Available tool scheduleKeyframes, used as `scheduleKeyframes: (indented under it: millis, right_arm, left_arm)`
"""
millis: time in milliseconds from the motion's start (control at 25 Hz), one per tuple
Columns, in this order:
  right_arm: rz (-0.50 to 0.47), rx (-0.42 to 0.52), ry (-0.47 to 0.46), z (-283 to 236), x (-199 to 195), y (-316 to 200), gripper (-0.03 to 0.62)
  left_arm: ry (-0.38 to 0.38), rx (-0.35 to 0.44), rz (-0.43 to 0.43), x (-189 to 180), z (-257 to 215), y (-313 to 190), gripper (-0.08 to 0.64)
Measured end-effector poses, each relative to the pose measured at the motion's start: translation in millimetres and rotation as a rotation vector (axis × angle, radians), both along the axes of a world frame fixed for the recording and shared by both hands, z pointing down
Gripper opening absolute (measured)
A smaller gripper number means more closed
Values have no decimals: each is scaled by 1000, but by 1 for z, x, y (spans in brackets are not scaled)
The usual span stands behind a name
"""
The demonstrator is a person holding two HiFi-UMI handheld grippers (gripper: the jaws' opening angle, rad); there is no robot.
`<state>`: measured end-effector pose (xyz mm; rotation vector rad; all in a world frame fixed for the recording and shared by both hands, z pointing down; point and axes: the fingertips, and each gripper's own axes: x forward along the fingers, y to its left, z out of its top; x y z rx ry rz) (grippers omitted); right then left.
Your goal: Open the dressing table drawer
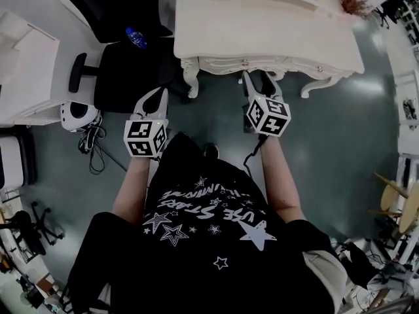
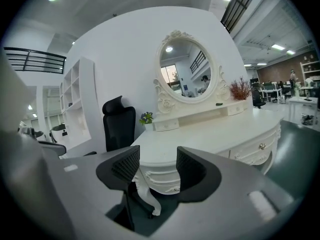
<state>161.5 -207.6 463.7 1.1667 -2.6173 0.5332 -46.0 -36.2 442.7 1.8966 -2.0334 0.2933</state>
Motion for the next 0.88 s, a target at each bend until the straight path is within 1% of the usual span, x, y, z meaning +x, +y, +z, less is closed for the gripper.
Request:
scheduleKeyframes:
  millis: [160,360,560,760,880]
  right_arm:
    - [-29,-14,21,10,-20,-14,249]
    - [-39,-6,45,12,-52,-46,249]
    - [-23,-6,60,12,-88,-93,249]
    - [12,-21,70,17,-122,-138,249]
    - [27,-35,86,23,-137,-161,249]
  left_arm:
    - [14,1,-19,-12,5,-14,2]
    - [36,-1,-16,-39,12,-47,3]
    - [43,0,11,-76,14,-101,2]
    - [39,-8,72,-109,17,-161,3]
    - [48,-2,90,-126,16,-192,3]
